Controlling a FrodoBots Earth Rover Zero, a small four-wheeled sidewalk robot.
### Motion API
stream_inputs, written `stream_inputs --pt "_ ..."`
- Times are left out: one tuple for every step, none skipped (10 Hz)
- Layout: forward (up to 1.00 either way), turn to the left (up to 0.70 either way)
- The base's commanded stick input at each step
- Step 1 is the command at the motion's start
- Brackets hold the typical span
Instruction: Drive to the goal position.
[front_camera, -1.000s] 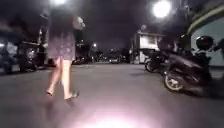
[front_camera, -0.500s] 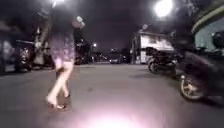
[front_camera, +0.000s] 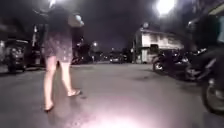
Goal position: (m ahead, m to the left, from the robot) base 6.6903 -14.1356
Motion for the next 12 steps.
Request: stream_inputs --pt "1.00 0.00" --pt "1.00 0.00" --pt "1.00 0.00" --pt "1.00 0.00" --pt "1.00 0.00" --pt "1.00 0.00" --pt "1.00 0.00" --pt "1.00 0.00" --pt "1.00 0.00" --pt "1.00 0.00" --pt "1.00 0.00" --pt "1.00 0.00"
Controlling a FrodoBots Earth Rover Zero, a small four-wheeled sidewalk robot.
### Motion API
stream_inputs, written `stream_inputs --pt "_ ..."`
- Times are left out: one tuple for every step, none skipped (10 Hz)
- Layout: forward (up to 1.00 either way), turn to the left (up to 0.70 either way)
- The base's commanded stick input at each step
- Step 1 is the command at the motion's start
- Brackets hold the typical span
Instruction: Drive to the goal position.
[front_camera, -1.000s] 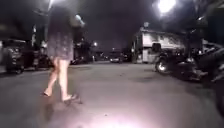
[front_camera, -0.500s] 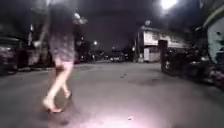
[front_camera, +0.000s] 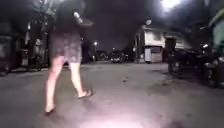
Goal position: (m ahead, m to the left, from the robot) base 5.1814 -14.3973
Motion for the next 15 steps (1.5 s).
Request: stream_inputs --pt "1.00 0.00" --pt "1.00 0.00" --pt "1.00 0.00" --pt "1.00 0.00" --pt "1.00 0.00" --pt "1.00 0.00" --pt "1.00 0.00" --pt "1.00 0.00" --pt "1.00 0.00" --pt "1.00 -0.08" --pt "1.00 -0.19" --pt "1.00 -0.40" --pt "1.00 -0.40" --pt "1.00 -0.40" --pt "0.56 0.00"
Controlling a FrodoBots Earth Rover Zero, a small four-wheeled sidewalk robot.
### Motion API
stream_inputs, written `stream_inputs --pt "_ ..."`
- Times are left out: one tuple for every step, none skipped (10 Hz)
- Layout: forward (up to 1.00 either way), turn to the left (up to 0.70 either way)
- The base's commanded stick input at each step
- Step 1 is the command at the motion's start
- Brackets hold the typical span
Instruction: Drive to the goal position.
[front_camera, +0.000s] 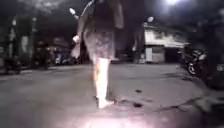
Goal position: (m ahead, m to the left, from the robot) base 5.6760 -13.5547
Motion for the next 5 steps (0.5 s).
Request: stream_inputs --pt "0.00 0.00" --pt "0.00 0.00" --pt "0.00 0.00" --pt "0.01 0.00" --pt "1.00 0.00"
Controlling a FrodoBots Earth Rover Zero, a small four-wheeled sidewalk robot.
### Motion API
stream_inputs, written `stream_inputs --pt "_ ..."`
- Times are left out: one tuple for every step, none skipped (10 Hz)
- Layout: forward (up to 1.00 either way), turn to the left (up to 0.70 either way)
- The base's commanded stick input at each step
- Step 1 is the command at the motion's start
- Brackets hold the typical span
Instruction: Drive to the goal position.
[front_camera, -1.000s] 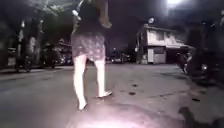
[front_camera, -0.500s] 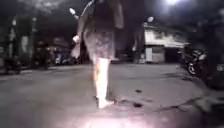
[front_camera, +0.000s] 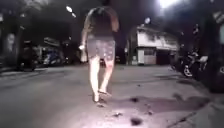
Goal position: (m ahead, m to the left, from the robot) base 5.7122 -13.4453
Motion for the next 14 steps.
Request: stream_inputs --pt "1.00 0.00" --pt "1.00 -0.12" --pt "1.00 -0.33" --pt "1.00 -0.40" --pt "1.00 -0.40" --pt "1.00 0.00" --pt "1.00 0.00" --pt "1.00 0.00" --pt "1.00 0.00" --pt "1.00 0.00" --pt "1.00 0.00" --pt "1.00 0.00" --pt "1.00 0.00" --pt "1.00 0.00"
